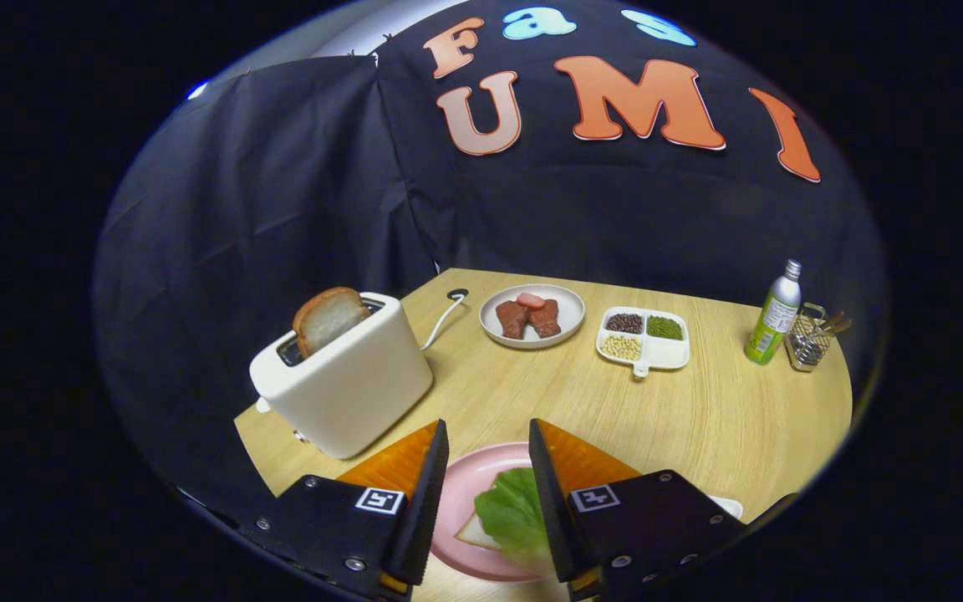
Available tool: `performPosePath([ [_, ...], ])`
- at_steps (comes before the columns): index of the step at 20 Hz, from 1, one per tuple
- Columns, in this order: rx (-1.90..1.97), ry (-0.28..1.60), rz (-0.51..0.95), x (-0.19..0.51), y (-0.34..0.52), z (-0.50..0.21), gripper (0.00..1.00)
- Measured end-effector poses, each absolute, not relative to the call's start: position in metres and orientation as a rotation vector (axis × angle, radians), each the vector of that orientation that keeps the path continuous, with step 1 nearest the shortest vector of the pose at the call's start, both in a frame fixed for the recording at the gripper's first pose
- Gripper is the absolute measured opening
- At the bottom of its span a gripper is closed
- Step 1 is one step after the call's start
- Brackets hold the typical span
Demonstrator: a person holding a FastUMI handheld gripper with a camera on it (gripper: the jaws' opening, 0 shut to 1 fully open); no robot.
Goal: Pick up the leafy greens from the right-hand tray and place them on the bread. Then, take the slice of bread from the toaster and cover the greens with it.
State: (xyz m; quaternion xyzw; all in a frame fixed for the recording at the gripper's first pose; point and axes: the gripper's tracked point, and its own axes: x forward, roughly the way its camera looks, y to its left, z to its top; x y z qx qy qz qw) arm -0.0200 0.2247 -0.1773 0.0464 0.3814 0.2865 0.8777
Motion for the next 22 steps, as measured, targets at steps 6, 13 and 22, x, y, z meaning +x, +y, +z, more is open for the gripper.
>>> performPosePath([
  [6, 0.166, 0.809, 0.675, -0.004, 0.293, -0.124, 0.73],
  [13, 0.197, 0.909, 0.675, 0.017, 0.367, -0.108, 0.86],
  [22, 0.123, 1.107, 0.675, 0.005, 0.439, -0.157, 0.86],
])
